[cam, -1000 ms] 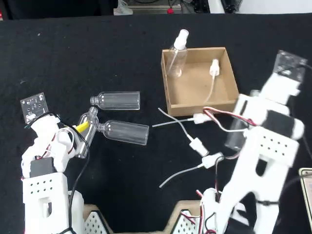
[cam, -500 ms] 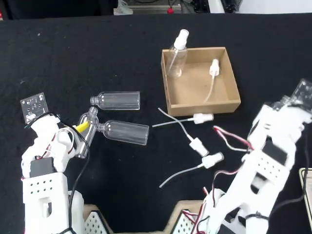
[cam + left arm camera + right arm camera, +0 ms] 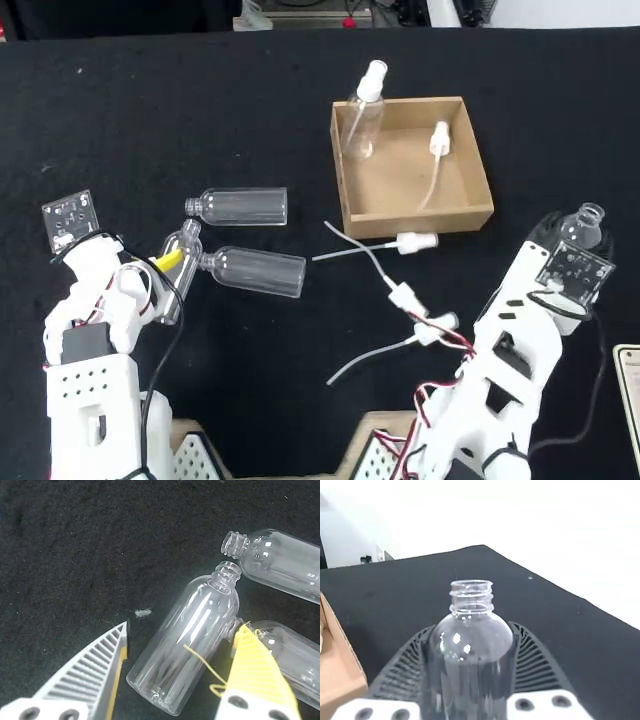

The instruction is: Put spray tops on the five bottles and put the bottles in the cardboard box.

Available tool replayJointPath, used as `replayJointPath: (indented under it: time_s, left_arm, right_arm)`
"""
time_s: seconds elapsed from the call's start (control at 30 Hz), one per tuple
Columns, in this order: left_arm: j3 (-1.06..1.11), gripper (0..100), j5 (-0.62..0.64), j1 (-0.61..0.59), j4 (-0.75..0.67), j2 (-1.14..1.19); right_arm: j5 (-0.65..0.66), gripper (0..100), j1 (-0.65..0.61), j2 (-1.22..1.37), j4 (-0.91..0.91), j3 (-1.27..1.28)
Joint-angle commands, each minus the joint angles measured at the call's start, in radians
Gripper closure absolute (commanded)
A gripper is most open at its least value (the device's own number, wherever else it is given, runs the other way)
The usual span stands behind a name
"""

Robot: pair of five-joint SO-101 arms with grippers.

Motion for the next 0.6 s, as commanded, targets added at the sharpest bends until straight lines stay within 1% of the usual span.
replayJointPath:
  time_s: [0.0, 0.13, 0.3, 0.4, 0.57]
  left_arm:
    - [-0.005, 67, 0.008, -0.004, -0.021, -0.011]
    - [-0.002, 67, 0.006, -0.001, -0.021, -0.011]
    - [-0.002, 67, 0.008, -0.001, -0.021, -0.011]
    - [-0.002, 67, 0.008, -0.005, -0.023, -0.011]
    - [-0.002, 67, 0.008, -0.001, -0.023, -0.011]
  right_arm:
    - [0.017, 93.8, 0.023, 0.035, -0.046, -0.002]
    - [0.011, 93.8, 0.023, 0.099, -0.080, -0.051]
    - [0.011, 94.1, 0.026, 0.285, -0.227, -0.163]
    - [0.011, 94.2, 0.051, 0.433, -0.388, -0.196]
    - [0.017, 94.2, 0.072, 0.702, -0.726, -0.203]
